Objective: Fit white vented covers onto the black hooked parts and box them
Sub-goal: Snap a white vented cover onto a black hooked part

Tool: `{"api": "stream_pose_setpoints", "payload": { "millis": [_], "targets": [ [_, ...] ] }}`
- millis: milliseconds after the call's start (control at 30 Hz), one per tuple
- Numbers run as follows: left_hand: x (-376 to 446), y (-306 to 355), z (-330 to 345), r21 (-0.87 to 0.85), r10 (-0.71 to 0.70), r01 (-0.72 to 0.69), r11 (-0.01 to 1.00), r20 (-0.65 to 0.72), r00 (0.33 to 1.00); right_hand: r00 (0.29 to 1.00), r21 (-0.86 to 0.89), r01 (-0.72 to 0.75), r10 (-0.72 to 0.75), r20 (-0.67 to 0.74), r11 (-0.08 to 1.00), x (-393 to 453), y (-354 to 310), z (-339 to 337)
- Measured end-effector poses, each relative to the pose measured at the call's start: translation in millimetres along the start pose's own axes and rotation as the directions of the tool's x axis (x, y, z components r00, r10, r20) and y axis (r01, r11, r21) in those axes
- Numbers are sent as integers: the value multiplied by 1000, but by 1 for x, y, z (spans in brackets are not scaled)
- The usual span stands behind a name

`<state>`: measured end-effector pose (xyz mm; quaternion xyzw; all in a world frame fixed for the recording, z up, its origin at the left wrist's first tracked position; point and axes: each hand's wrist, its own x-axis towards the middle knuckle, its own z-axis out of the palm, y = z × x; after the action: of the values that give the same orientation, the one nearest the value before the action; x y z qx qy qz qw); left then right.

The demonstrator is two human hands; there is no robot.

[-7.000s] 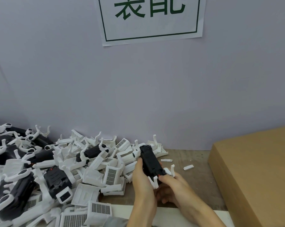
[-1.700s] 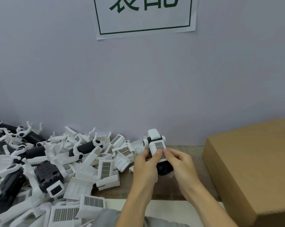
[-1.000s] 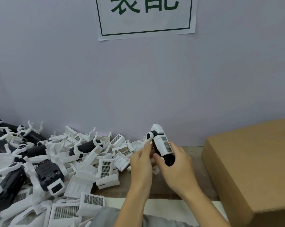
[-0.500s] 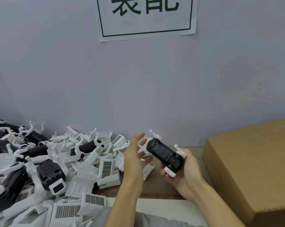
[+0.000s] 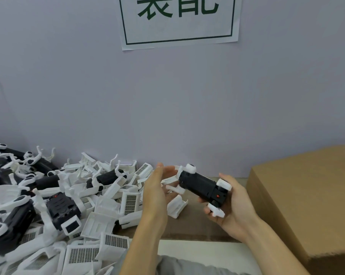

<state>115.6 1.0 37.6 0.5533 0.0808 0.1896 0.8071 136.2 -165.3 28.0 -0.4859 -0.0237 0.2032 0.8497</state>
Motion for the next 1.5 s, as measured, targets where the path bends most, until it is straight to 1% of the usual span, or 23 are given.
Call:
{"api": "stream_pose_setpoints", "payload": {
  "millis": [67, 133, 233, 267, 400, 433, 500, 567, 633, 667, 700, 767, 833, 933, 1000, 1033, 1100, 1167, 1233, 1300, 1400, 1433, 1500],
  "targets": [
    [2, 4, -3, 22, -26, 26, 999, -3, 1000, 999, -106, 24, -21, 25, 994, -2, -5, -3],
    [2, 7, -4, 90, -47, 46, 995, 5, 999, 996, -229, 83, -74, 50, 970, -3, -8, -3],
    [1, 8, -5, 307, -31, 20, 951, 32, 999, 971, -384, 237, -215, 101, 892, -4, -7, -3],
    [0, 9, -5, 348, -36, 20, 937, 40, 999, 963, -426, 269, -241, 119, 864, -4, -6, -4],
    [-1, 12, -9, 402, -114, 79, 912, 66, 991, 919, -537, 395, -312, 242, 745, -8, -4, -2],
    [-1, 11, -9, 394, -130, 95, 914, 64, 989, 908, -556, 419, -327, 263, 718, -9, -4, 0],
    [0, 9, -8, 325, -148, 127, 937, 42, 988, 895, -595, 443, -366, 254, 670, -7, -2, 2],
    [1, 6, -6, 216, -147, 134, 967, 44, 988, 877, -628, 459, -435, 206, 628, -4, 1, 4],
    [-1, 4, -6, 122, -116, 106, 987, 75, 990, 855, -676, 444, -504, 123, 588, -1, 4, 3],
    [-2, 3, -5, 89, -95, 86, 992, 99, 991, 852, -679, 421, -520, 67, 602, 1, 4, 2],
    [-4, 3, -5, 58, -76, 69, 996, 127, 989, 855, -657, 398, -519, 12, 640, 2, 5, 2],
    [-8, 3, -5, -6, -52, 54, 999, 192, 980, 872, -537, 383, -485, -57, 751, 5, 7, 0],
    [-10, 4, -5, -58, -29, 44, 997, 243, 970, 905, -366, 372, -421, -62, 853, 9, 9, -1],
    [-11, 5, -4, -80, 32, -9, 997, 288, 957, 926, -192, 357, -374, -57, 914, 11, 9, -3],
    [-14, 7, -3, -20, 89, -88, 996, 322, 943, 933, -92, 343, -350, -82, 935, 13, 9, -5],
    [-15, 8, -2, 51, 124, -149, 988, 330, 936, 939, -43, 325, -328, -104, 945, 14, 10, -5],
    [-17, 8, 1, 221, 183, -265, 939, 334, 925, 953, 21, 273, -268, -139, 962, 14, 11, -6],
    [-18, 5, 7, 316, 212, -327, 891, 346, 914, 964, 50, 228, -218, -152, 972, 13, 12, -4],
    [-19, 1, 13, 349, 223, -349, 869, 353, 909, 971, 58, 199, -189, -145, 978, 13, 13, -4],
    [-20, 1, 18, 366, 235, -375, 851, 373, 898, 972, 59, 194, -183, -149, 979, 11, 13, -4],
    [-19, 2, 19, 431, 256, -438, 789, 417, 872, 967, 32, 199, -191, -168, 980, 12, 13, -5],
    [-18, 3, 19, 466, 247, -448, 763, 431, 868, 965, -12, 200, -199, -174, 980, 12, 13, -4],
    [-15, 4, 17, 540, 230, -468, 700, 449, 863, 948, -185, 201, -238, -212, 962, 14, 14, -4]
  ]
}}
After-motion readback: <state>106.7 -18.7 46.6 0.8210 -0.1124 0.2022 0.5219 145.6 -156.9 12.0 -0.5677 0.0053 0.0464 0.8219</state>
